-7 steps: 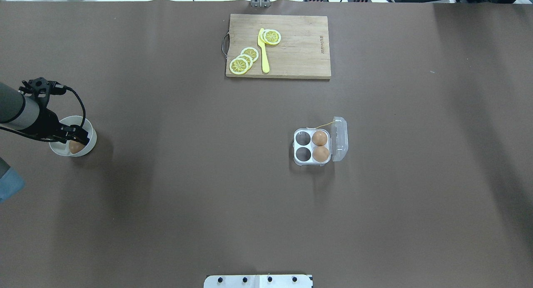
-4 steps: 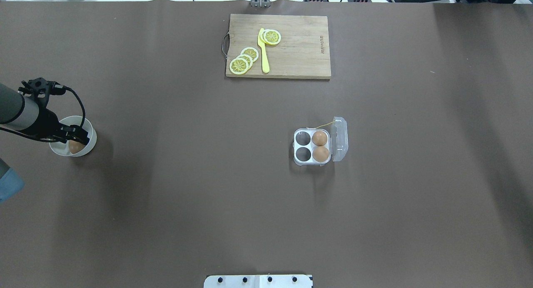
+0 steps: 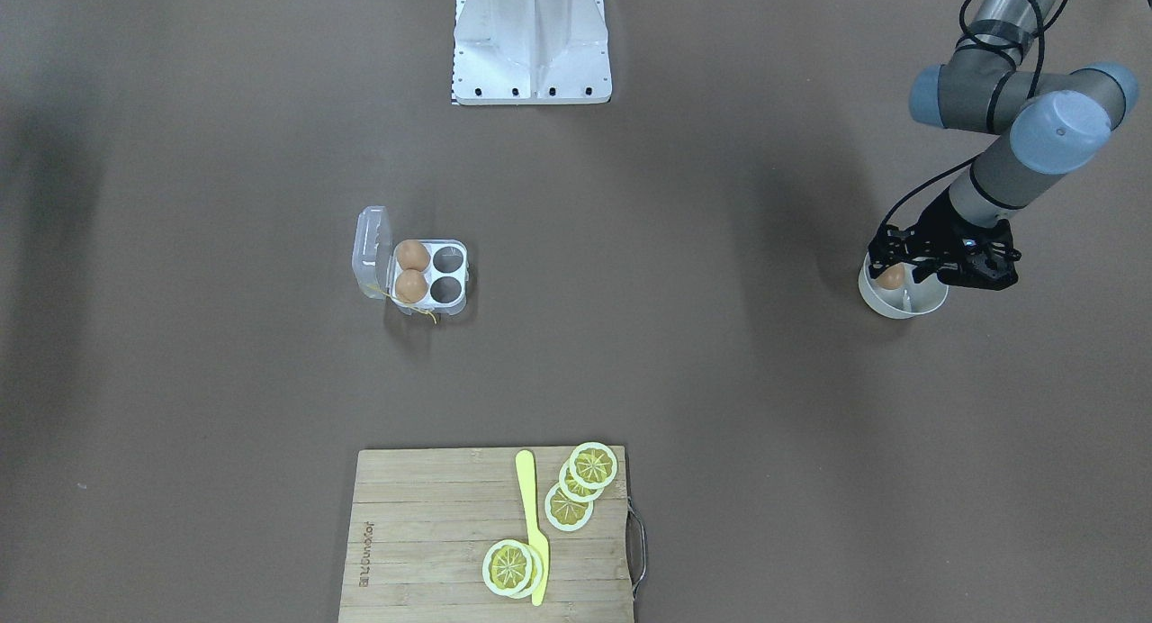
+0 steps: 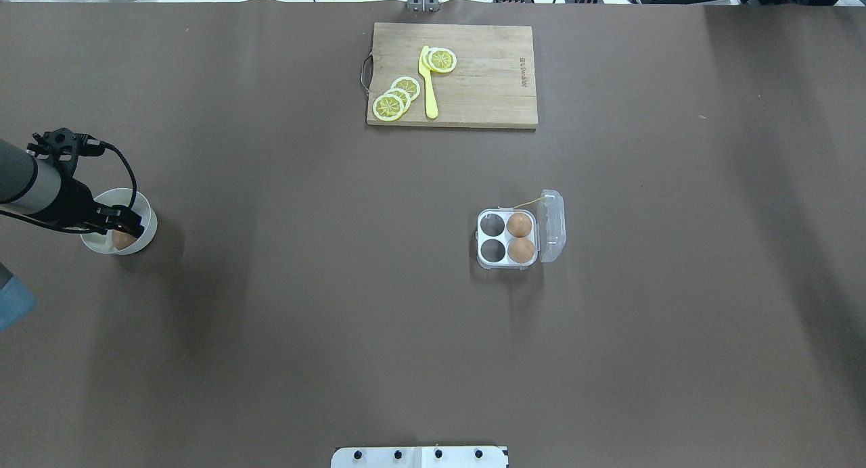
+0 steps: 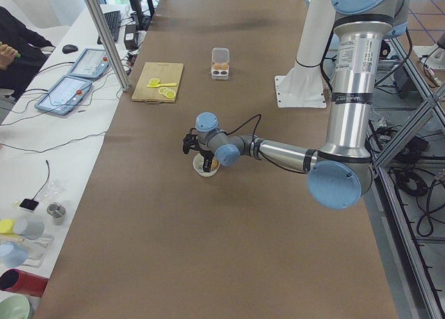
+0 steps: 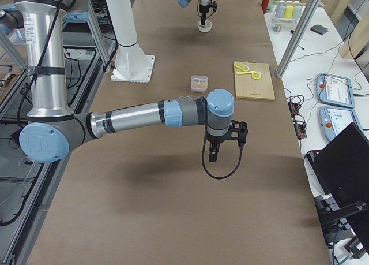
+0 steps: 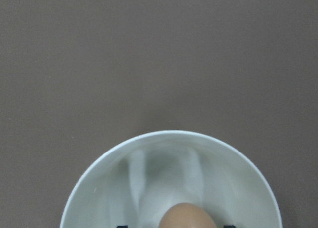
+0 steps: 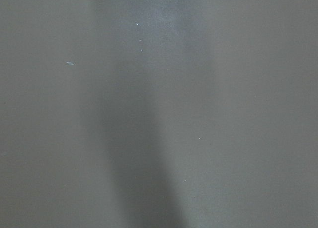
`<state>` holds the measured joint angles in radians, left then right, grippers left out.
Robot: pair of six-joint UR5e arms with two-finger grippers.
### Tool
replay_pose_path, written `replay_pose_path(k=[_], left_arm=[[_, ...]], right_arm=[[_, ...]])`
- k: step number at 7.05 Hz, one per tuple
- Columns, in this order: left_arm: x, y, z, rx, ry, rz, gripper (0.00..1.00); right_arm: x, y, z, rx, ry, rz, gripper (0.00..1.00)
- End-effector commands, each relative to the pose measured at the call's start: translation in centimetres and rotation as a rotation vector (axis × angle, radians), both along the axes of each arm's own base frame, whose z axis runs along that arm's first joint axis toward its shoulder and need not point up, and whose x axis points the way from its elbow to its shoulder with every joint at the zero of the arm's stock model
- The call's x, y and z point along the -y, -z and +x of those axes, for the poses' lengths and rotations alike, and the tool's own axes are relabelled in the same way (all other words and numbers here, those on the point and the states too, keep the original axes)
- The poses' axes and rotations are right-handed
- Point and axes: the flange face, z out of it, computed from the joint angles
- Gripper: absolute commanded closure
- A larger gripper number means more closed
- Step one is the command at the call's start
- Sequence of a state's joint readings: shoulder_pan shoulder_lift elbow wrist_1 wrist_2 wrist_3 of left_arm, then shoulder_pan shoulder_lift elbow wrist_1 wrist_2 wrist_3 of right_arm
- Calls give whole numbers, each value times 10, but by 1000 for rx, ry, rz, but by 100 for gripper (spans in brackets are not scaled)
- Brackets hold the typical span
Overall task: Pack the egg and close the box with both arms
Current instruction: 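Close the left gripper on the brown egg inside the bowl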
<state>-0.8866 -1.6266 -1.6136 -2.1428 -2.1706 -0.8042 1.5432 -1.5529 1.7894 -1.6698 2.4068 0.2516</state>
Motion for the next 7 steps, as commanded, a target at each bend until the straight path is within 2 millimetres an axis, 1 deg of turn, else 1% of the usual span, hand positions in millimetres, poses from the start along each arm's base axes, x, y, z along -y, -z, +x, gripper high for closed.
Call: replay_pose_path(k=[1,2,3,4,5,6,7], left_arm=[[-2,1,3,-1,-6,1,30],[-2,0,3,0,-7,1,36],[-2,0,3,0,-7,4,46],[-2,0,3,0,-7,4,58],[-2,2,1,-3,-8,8,74],[-3,7,1,-8,-7,13,88],[-16,7,-17,-9,3,15,98]], right_arm=[[0,2,0,0,0,4,0],[-1,1,0,0,0,2,0],[0,2,0,0,0,4,0],[0,2,0,0,-1,3,0],[0,2,0,5,0,2,0],[0,4,-1,15,1,4,0],[0,5,-1,15,1,5,0]])
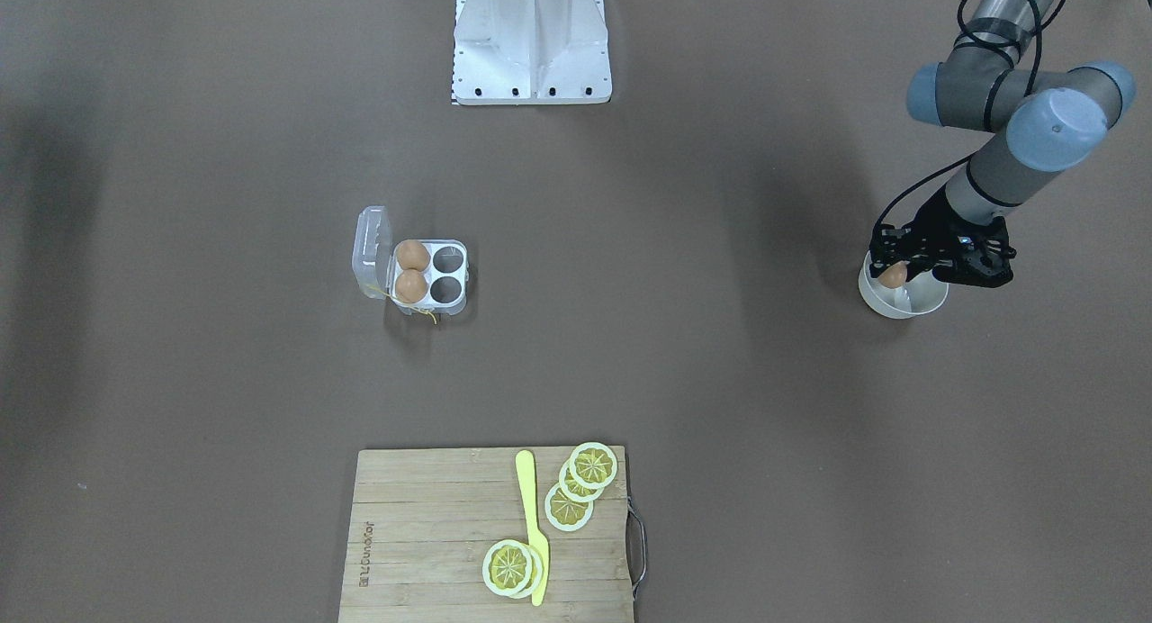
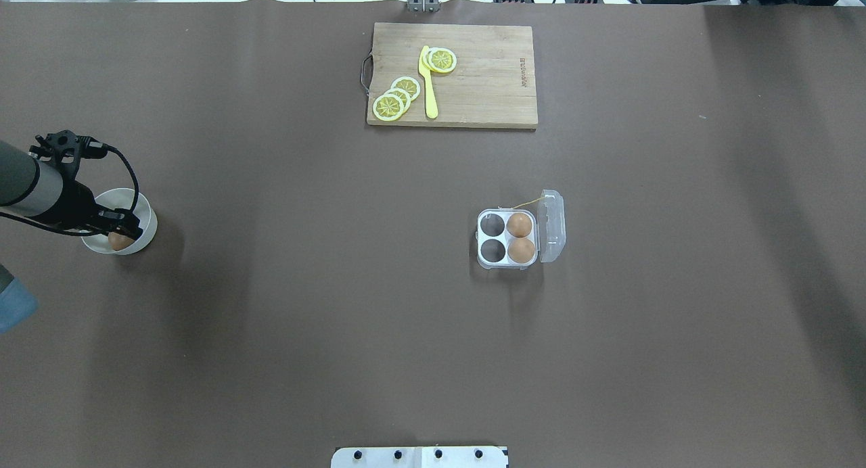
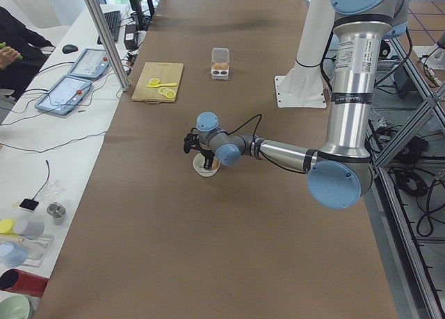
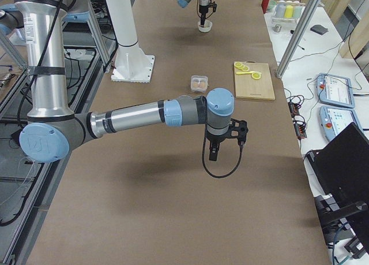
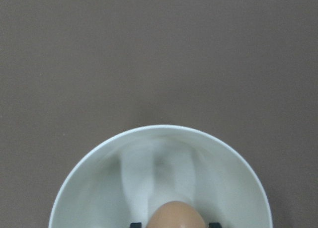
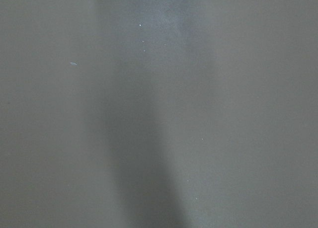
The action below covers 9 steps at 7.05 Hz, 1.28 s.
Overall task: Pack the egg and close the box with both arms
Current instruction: 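Close the left gripper on the brown egg inside the bowl, then lift the egg with the left gripper and carry it to the egg box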
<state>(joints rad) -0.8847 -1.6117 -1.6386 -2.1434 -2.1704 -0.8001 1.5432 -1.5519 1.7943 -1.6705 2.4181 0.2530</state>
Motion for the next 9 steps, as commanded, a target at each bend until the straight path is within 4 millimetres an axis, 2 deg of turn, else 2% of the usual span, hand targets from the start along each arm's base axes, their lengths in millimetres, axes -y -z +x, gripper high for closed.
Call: replay_pose_path(k=[1,2,3,4,5,7,8,9], left_arm=[[-35,9,-36,-11,6,9,100],[-39,10,-60,-12,38,8,100],[-34,26,-73,-30,71,27,100],[-30,46,-73,-55,77,53,100],[-22,75,-67,-101,118,56,100],[25,188,-28,-276,261,-13,100],[40,235,-16,-341,288,-5,100],[36,258,1,-370,310,61,100]], right_arm=[[0,1,0,4,-1,1,0],[0,2,0,7,1,3,0],[0,2,0,10,-1,2,0],[1,2,-1,10,1,4,0],[2,4,-1,10,1,6,0],[3,5,-1,10,1,9,0],[4,3,-1,9,3,10,0],[7,4,-1,8,6,13,0]])
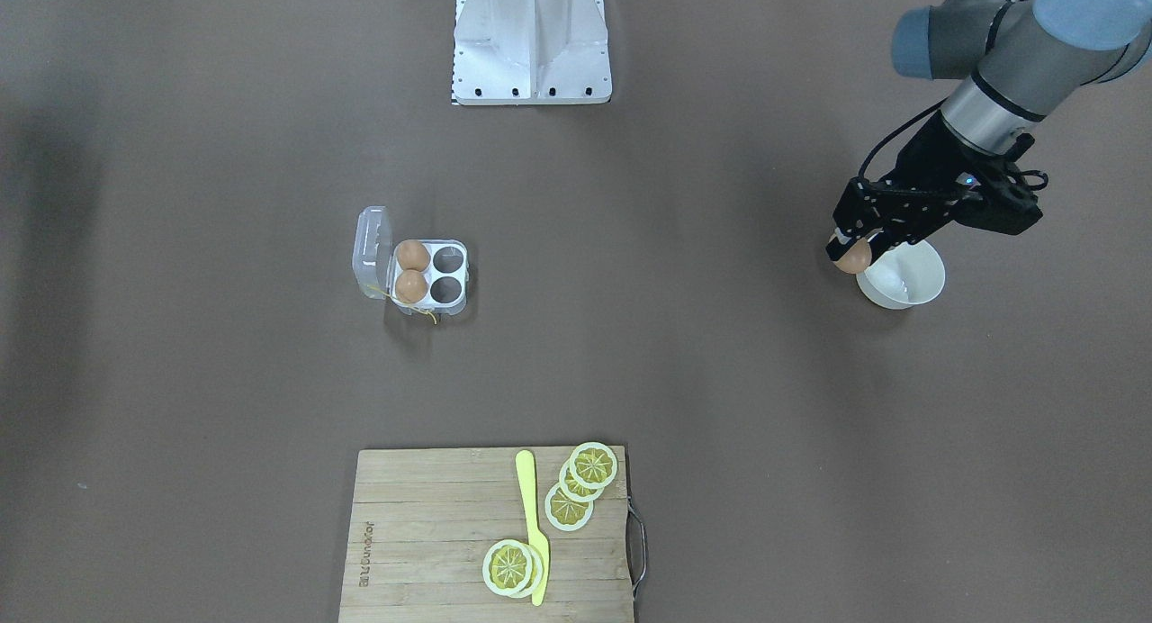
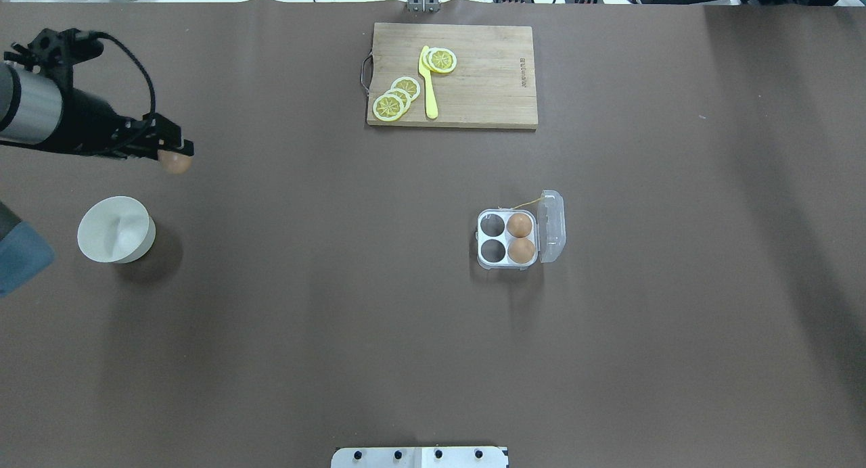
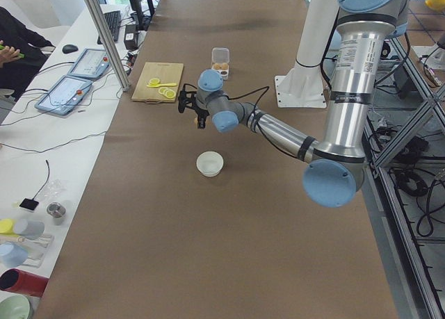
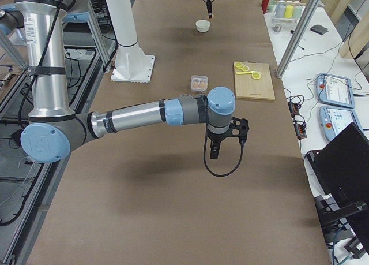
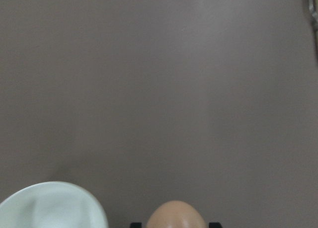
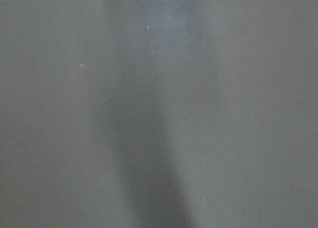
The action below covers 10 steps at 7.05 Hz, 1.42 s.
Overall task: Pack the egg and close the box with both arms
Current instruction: 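Lift the egg with the left gripper and carry it to the egg box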
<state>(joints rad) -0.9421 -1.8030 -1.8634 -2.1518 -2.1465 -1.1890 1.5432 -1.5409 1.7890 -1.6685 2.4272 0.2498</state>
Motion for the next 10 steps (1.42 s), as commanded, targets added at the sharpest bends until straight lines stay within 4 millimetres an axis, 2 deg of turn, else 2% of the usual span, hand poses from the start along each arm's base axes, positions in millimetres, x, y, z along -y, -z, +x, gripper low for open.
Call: replay_pose_path(k=[1,3,4,5,8,10], left_arm=[[-20,59,79,-68,83,77,100],[-66,124,211,-125,204,115,100],[-93,156,254,-159,247,140,100],[-91,168,277,-165,306,161,100],[-88,153,349,-221,367,197,100],[-107,151,372,-249,356,203,100]], right_arm=[[2,0,1,1,2,3,0],[0,1,0,1,0,1,0],[0,-1,0,0,-1,-4,0],[-1,-1,0,-1,0,-3,0],[-4,-1,0,-1,0,-2,0],[-3,1,0,0,-1,0,0]])
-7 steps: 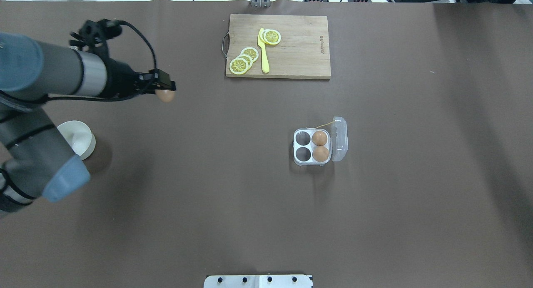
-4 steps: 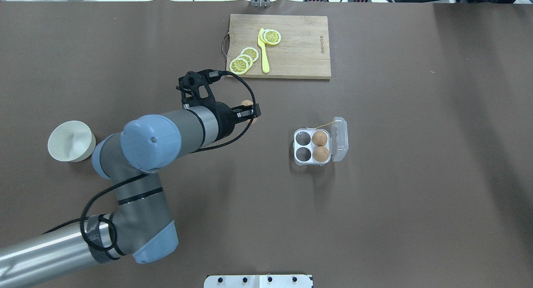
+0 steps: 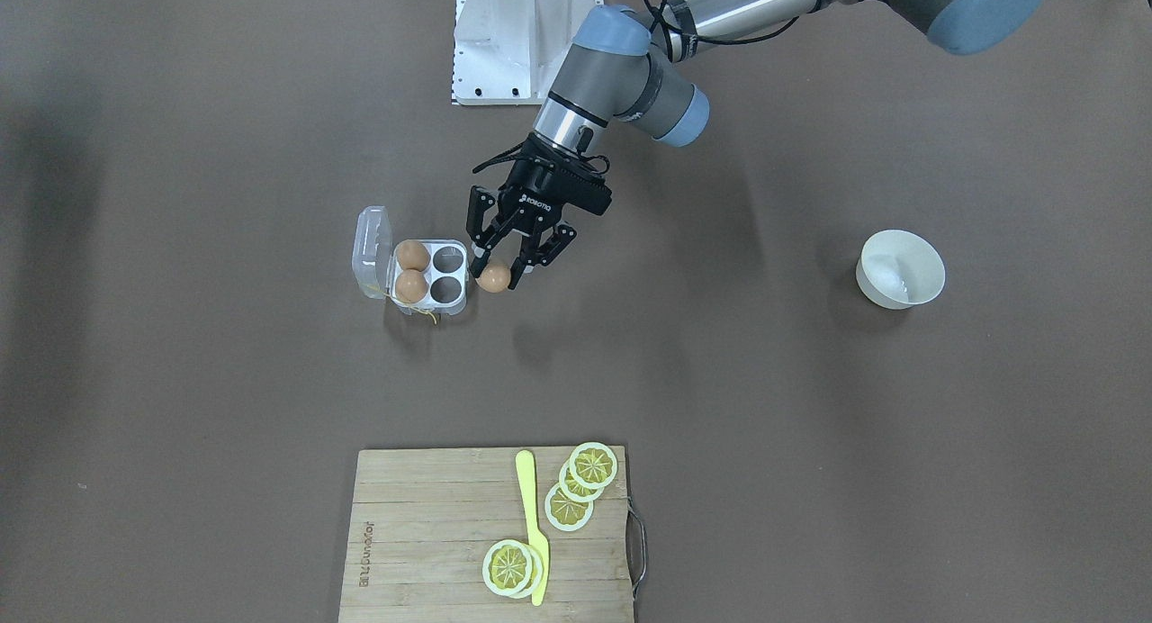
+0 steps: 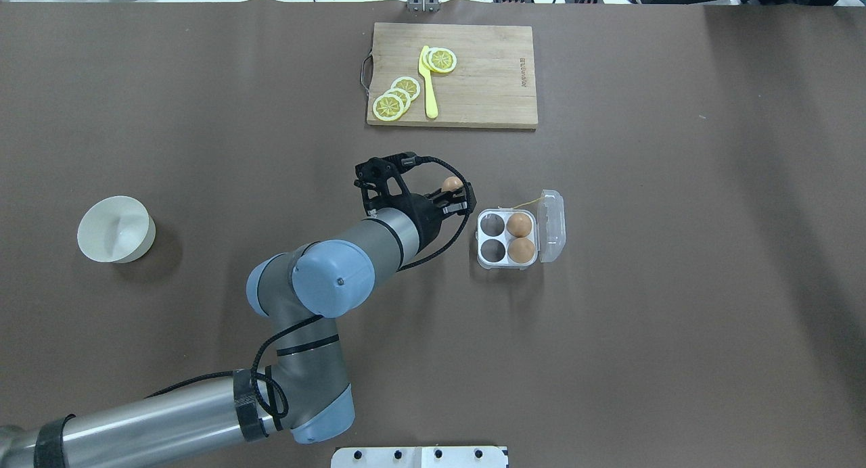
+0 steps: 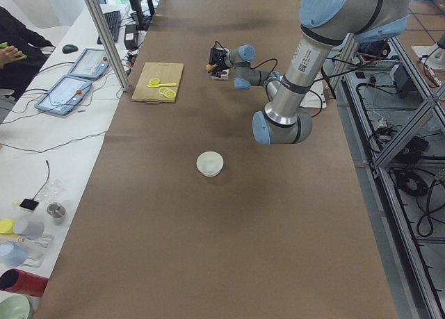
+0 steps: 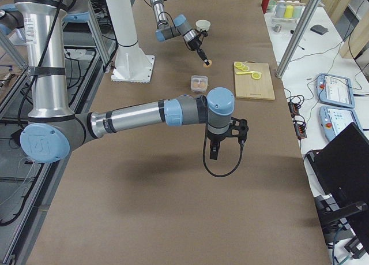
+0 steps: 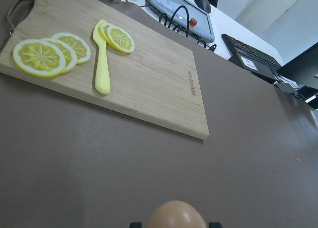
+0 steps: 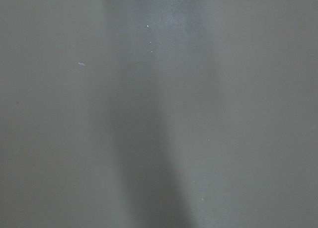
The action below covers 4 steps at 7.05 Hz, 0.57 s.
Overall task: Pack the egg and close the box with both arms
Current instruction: 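Lift the egg with the left gripper and carry it to the egg box, then lower the egg into the empty egg box slot and open the left gripper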
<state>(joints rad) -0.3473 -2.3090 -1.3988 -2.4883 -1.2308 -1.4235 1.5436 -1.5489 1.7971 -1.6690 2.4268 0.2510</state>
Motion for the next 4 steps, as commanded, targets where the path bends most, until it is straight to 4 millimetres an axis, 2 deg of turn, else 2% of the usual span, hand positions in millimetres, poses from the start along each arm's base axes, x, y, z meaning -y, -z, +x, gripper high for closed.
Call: replay_pose_path(k=[1,2,4], left_arm=[[-22,1,28,-6,-6,5,100],[-30,9,37,-10,-18,7,100],[-31,12,43,-8,-23,5,100]], right_arm=[[0,0,0,0,0,0,0],[0,0,0,0,0,0,0],[0,0,1,0,0,1,0]])
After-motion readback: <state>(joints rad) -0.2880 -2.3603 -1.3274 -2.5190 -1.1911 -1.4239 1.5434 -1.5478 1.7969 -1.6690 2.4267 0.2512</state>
